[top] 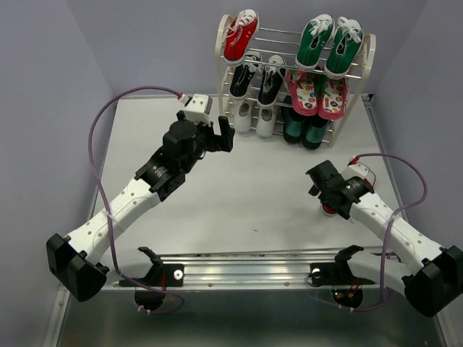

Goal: Place and organize the shoes onto the shoe shelf

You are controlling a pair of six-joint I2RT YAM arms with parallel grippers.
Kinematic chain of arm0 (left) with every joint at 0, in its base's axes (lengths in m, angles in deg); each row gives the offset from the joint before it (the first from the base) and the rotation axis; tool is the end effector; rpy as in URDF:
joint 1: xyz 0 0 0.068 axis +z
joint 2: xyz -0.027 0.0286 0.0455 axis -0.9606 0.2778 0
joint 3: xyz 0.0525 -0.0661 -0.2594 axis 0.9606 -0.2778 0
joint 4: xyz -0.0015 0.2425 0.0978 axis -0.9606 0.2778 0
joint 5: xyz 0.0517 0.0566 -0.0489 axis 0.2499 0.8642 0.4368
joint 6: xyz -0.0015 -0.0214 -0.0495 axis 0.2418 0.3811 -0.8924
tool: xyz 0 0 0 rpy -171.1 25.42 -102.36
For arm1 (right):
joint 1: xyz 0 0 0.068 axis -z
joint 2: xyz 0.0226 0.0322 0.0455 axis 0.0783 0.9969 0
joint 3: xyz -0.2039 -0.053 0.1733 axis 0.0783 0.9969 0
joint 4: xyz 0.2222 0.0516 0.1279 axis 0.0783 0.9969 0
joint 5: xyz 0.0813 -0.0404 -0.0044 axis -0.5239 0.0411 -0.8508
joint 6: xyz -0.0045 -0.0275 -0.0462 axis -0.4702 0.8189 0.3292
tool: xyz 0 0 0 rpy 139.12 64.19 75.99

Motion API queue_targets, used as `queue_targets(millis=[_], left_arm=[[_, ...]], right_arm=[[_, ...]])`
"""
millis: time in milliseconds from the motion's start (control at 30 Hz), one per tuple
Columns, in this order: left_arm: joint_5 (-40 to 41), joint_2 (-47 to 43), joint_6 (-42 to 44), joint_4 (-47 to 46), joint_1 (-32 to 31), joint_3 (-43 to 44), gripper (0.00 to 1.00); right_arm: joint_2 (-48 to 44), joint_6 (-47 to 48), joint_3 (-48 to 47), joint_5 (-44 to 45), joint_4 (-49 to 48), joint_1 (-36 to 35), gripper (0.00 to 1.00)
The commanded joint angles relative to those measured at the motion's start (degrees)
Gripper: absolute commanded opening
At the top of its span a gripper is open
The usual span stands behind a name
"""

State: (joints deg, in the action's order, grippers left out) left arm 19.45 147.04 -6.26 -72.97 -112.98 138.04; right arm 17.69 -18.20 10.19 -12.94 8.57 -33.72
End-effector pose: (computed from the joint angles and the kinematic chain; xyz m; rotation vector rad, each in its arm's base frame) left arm 0.2171 -0.1669 0.4177 0.2394 1.5770 -0.4996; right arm 0.1617 0.0652 0.2559 0.8199 2.2583 -0.2555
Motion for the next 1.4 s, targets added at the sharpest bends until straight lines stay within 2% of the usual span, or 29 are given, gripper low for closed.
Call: queue_targets(millis=[0, 233, 333, 400, 433, 533, 567, 733, 867, 933, 1000, 1033, 1067, 1100, 1200, 1300, 1367], left_arm=[[-3.2, -4.7, -6.7, -6.1, -0.4, -6.2, 0.99], [-2.1, -8.5, -10.6, -6.3, -0.6, -14.2, 0.99], [-2.2, -9.4, -12.1, -6.1, -0.7, -16.2, 0.99], [-2.1, -9.8, -12.8, -5.7, -0.7, -17.1, 0.99], [-1.9, -10.3, -13.1, -5.7, -0.7, -18.3, 0.99], [-1.3, -10.8, -13.8, -5.4, -0.7, -19.4, 0.99], [-1.1, -10.9, -13.9, -4.7, -0.7, -19.7, 0.99], [0.7, -11.9, -15.1, -4.3, -0.7, -21.5, 0.99], [1.3, -12.6, -15.4, -5.3, -0.7, -23.5, 0.99], [1.3, -12.5, -15.8, -5.5, -0.7, -24.0, 0.99], [1.4, -12.4, -16.2, -5.6, -0.7, -24.5, 0.99], [1.3, -12.4, -16.4, -5.5, -0.7, -24.7, 0.99], [1.2, -12.4, -16.5, -5.5, -0.7, -24.9, 0.99], [1.2, -12.4, -16.6, -5.5, -0.7, -25.1, 0.99], [1.4, -12.6, -17.1, -4.8, -0.7, -25.5, 0.99], [2.7, -12.9, -17.5, -4.1, -0.7, -25.9, 0.99], [3.5, -13.1, -17.8, -3.1, -0.7, -26.2, 0.99]], right_arm=[[2.0, -4.3, 1.4, 2.3, -2.3, 2.1, 1.00], [7.3, -0.1, 6.0, 1.2, -13.5, 8.2, 1.00], [8.4, 2.5, 8.7, -0.9, -18.2, 11.2, 0.95], [9.0, 3.1, 9.7, -1.1, -20.1, 11.8, 0.81], [9.2, 3.3, 10.8, -0.6, -22.0, 11.8, 0.59], [9.1, 4.9, 11.9, 0.7, -24.4, 11.8, 0.24], [8.9, 5.6, 11.8, -0.7, -24.4, 11.8, 0.02], [-0.2, 10.4, 12.2, -3.3, -20.3, 11.8, 0.01], [-9.6, 20.3, 11.9, -10.0, -22.0, 11.1, 0.01], [-10.0, 24.2, 10.4, -14.4, -23.3, 9.4, 0.01], [-7.8, 25.7, 8.1, -14.9, -23.3, 3.2, 0.01], [-5.4, 25.7, 7.2, -11.9, -22.6, -3.3, 0.01], [-5.4, 25.4, 6.0, -11.9, -21.8, -3.4, 0.01], [-2.5, 24.7, 4.7, -8.4, -21.0, -9.7, 0.01], [1.7, 23.8, -0.3, -4.7, -19.4, -17.4, 0.01], [7.4, 26.3, -4.1, -2.3, -21.8, -27.3, 0.01], [10.0, 27.4, -7.8, 0.9, -22.7, -29.9, 0.01]])
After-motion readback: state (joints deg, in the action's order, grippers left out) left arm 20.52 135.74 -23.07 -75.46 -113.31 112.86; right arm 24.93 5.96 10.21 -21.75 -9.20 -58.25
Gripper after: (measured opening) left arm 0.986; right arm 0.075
